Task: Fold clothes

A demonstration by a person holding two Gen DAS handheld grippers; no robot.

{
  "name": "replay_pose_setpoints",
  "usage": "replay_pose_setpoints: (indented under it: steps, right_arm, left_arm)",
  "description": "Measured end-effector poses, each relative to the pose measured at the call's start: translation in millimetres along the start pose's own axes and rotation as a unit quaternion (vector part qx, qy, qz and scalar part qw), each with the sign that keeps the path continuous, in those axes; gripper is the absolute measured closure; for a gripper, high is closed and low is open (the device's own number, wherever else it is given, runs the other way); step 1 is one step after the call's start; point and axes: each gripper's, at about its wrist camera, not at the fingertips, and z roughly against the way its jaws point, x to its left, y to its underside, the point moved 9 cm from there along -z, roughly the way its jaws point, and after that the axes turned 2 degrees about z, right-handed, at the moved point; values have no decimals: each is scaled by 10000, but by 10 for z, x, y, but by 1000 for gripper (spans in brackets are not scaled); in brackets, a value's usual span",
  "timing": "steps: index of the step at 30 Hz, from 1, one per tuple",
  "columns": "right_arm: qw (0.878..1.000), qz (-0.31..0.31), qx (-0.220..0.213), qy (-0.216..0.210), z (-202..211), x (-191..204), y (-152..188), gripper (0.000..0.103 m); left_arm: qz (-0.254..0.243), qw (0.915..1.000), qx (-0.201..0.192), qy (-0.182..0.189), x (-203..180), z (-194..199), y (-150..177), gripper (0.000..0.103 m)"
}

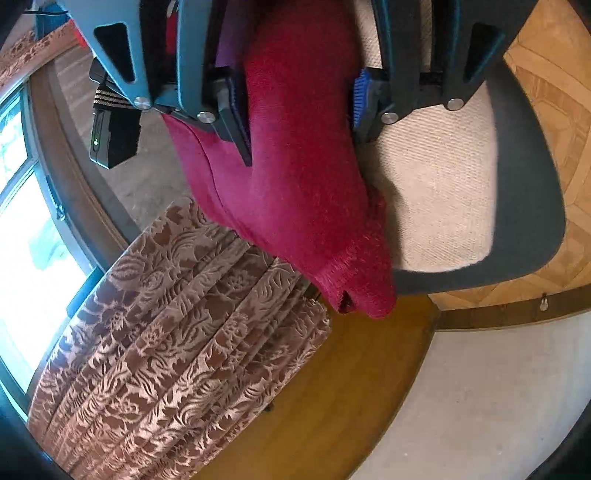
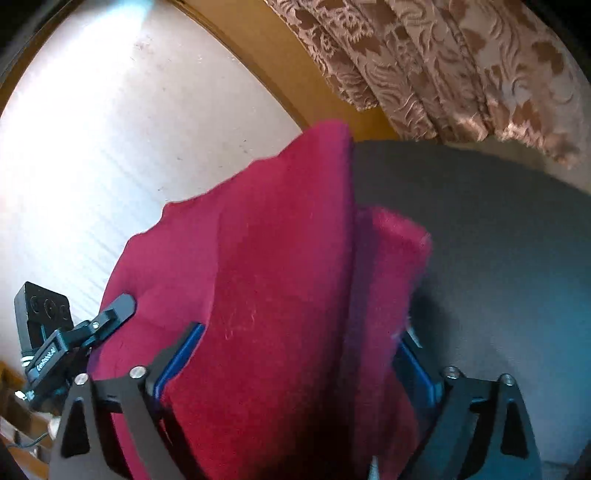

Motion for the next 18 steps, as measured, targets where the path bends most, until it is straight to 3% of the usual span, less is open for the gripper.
replay_pose_setpoints:
  steps: [3,6,9,11,13,15,16,17,18]
  right_arm:
    - [9983,365,-272,356,235,65,-115,5]
    - [9831,1262,-989,879,679,302,-130,5]
    - [9632,2141,-1403,818,940,680,-40,5]
    - [9590,2534,-1135,574,852,904,130,5]
    - [9530,2860,-798,599,619,998,259,6]
    - [9578,2765,-431,652,307,950,325,5]
    - [9631,2593,-315,649,169,854,354,3]
    - [9679,2420,-199,646,31,758,383,1]
    - [9718,2267,-125,637,-82,679,405,0]
  left_arm:
    - [76,9989,-307,-357,79,257,-132,51]
    - [144,9938,-809,-749,122,557,-301,49]
    - [-33,9935,-1088,-337,-79,575,-361,45]
    - [-283,9939,-1064,6,-285,421,-346,44]
    - [-305,9954,-900,-105,-182,186,-343,44]
    - [-327,9965,-737,-216,-78,-47,-341,44]
    - [-338,9969,-655,-271,-27,-163,-340,51]
    - [-349,9972,-573,-327,25,-279,-338,73]
    - [-360,9974,-491,-382,77,-394,-337,88]
